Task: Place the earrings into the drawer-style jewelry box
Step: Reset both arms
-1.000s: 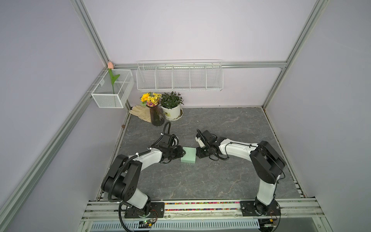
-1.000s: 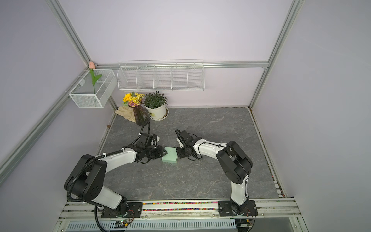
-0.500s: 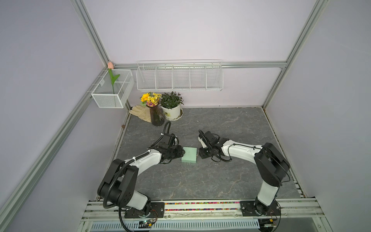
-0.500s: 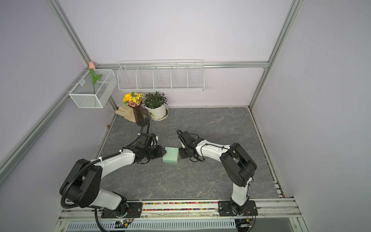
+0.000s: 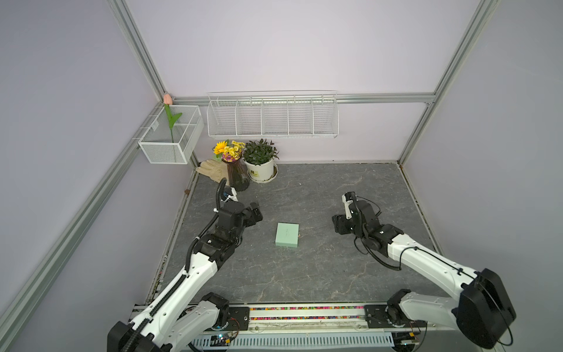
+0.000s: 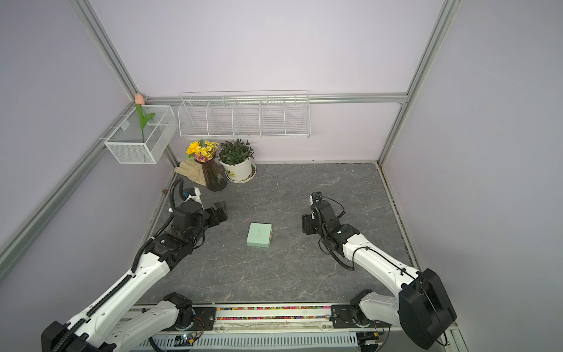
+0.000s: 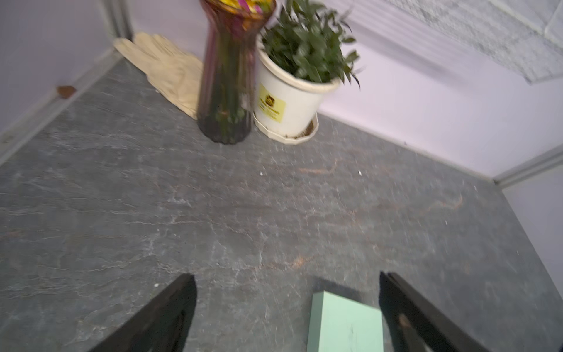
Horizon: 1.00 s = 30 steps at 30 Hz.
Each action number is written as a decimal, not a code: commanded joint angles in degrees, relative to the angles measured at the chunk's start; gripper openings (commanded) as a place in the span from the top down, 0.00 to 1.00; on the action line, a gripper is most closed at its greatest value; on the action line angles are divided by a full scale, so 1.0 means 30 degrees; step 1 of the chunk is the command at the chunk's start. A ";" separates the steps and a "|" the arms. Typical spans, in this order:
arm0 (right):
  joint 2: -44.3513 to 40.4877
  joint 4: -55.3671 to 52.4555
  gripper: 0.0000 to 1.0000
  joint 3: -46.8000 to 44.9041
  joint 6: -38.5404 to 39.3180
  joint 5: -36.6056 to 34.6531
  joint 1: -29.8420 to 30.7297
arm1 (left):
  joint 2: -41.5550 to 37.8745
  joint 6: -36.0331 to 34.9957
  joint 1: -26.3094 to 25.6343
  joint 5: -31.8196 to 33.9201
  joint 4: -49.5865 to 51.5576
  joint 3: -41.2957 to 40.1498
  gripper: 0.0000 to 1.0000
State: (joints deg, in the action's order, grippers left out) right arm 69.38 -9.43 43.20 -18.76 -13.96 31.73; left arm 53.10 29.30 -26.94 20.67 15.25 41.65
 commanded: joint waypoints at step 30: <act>0.4507 1.8033 0.12 -0.6561 0.6783 -0.2283 -0.9179 | 0.9670 -1.1005 0.4287 0.5237 -1.7266 -0.4722 0.00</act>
State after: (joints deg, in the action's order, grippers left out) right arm 82.28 35.16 24.62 -0.58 -22.17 5.13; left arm 81.12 -2.33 -14.70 38.65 -33.65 24.47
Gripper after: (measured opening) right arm 0.885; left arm 0.996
